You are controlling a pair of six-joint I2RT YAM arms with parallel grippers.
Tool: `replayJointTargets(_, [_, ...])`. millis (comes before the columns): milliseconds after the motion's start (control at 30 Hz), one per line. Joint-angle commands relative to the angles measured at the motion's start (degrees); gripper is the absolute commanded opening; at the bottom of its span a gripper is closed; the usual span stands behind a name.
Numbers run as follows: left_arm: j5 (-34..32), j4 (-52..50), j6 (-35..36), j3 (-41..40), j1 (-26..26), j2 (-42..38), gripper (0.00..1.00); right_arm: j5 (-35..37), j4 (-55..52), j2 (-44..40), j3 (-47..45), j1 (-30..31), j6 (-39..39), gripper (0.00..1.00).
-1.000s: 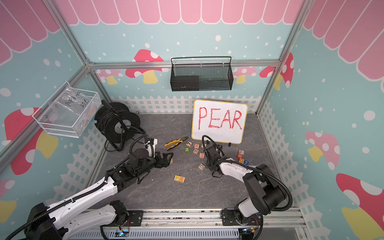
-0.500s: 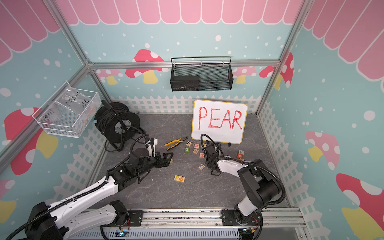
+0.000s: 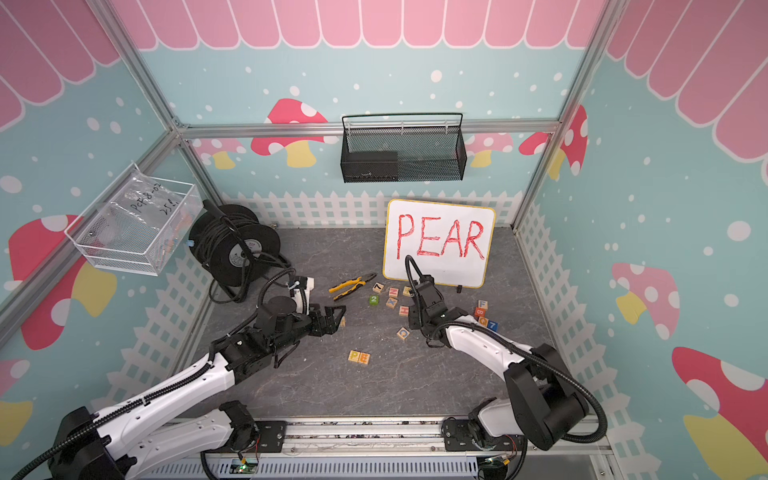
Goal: Spell the uppercase word “pear” with letter blocks
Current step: Pick up the letter block from the center of the board, then place the letter block at the center of the board.
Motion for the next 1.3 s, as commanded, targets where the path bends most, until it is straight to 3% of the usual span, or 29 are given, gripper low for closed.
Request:
replayJointTargets(0, [0.1,-1.1,-0.7,1.2,0.4,-1.6,0.97,-7.1,-3.2,-2.2,2.1,2.8,-11.0,0.26])
replayJointTargets(200, [0.0,-2.2,-2.2,1.1,0.3,-4.0,0.97,-5.3,-7.4,1.0,3.5,13.8,-15.9,0.26])
replayJointTargets(467, [-1.3,-5.1,-3.7,-0.1,0.4,-8.6,0.97,-8.6,-6.8,4.4,0.8,20.8,-18.0,0.25])
replayJointTargets(1100, [-2.3,-7.0,-4.6,-0.9,0.4,-12.0,0.97,-6.2,-6.1,14.7,2.1,27.4,-15.1,0.24])
replayJointTargets(1267, [-2.5,-7.1,-4.5,-1.2,0.4,-12.3,0.97,-5.3,-6.4,16.0,2.0,27.8,-14.2,0.36])
